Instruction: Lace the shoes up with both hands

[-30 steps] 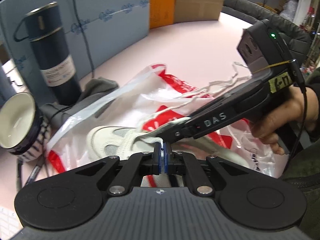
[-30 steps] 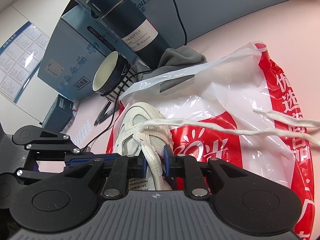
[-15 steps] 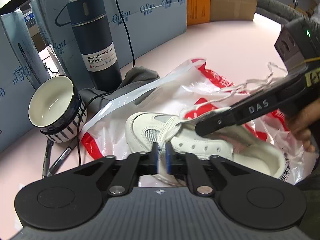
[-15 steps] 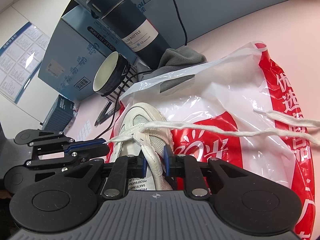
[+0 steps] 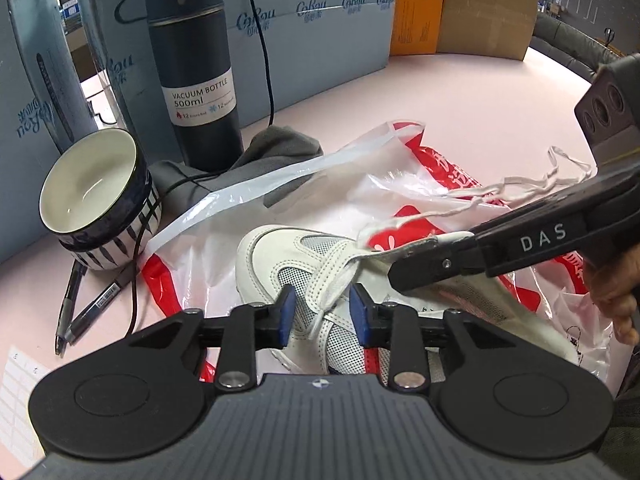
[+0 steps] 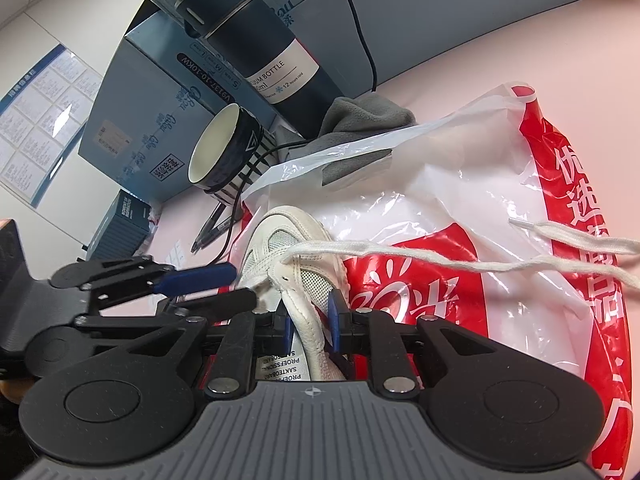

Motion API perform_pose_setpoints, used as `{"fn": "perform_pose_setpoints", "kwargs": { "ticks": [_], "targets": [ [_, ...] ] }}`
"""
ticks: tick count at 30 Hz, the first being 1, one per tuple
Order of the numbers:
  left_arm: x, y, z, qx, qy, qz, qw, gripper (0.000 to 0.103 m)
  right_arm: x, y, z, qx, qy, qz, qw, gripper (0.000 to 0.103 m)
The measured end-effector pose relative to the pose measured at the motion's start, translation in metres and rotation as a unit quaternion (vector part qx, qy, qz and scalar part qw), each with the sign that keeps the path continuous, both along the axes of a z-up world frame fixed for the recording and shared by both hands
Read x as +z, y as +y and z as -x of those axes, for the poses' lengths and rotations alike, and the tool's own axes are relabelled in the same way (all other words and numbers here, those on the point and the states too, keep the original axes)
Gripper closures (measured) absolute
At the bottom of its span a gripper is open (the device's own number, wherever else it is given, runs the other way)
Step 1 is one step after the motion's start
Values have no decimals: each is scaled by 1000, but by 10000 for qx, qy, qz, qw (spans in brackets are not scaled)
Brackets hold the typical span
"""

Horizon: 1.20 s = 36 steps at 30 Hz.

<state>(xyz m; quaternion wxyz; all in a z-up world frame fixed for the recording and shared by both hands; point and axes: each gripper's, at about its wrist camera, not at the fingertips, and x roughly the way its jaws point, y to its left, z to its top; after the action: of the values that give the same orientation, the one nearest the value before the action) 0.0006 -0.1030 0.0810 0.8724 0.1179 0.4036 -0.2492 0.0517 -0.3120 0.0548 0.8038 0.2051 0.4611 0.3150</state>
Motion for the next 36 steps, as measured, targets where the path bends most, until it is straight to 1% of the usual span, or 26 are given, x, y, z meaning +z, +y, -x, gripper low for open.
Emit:
{"fn": "perform_pose_setpoints", "kwargs": {
  "ticks": [2,3,5,7,9,11,15,19,22,28,33,36],
  "targets": [
    [2,0,4,38,-189,-89,9998,98,0,0,0,1,-17,23,10000,87],
    [3,1,5,77,-246,-80,9996,101,1,1,0,2,-27,37,10000,87],
    [6,6,7,158,-301,45,9994,101,2,3,1,60,-106,105,9999,87],
    [7,8,9,242,-454,-22,9987,101,4,6,3,140,-207,202,9995,87],
    [10,10,10,377,-548,52,9978,101,5,8,3,173,-246,242,9993,87],
    [12,9,9,470,-607,90,9970,101,5,9,3,196,-279,281,9990,87],
    [10,6,7,579,-727,11,9957,101,5,10,4,229,-333,359,9985,87],
    [12,8,6,887,-856,128,9923,101,4,9,4,228,-346,365,9985,87],
    [12,14,3,1162,-864,193,9893,101,4,10,5,213,-346,371,9985,88],
    [15,26,2,1398,-918,276,9855,101,3,10,4,203,-329,358,9986,88],
    [15,33,1,1592,-1018,166,9818,101,3,9,4,203,-317,343,9987,88],
    [16,41,1,1729,-1059,162,9791,101,3,9,4,204,-313,335,9987,88]
  ]
}}
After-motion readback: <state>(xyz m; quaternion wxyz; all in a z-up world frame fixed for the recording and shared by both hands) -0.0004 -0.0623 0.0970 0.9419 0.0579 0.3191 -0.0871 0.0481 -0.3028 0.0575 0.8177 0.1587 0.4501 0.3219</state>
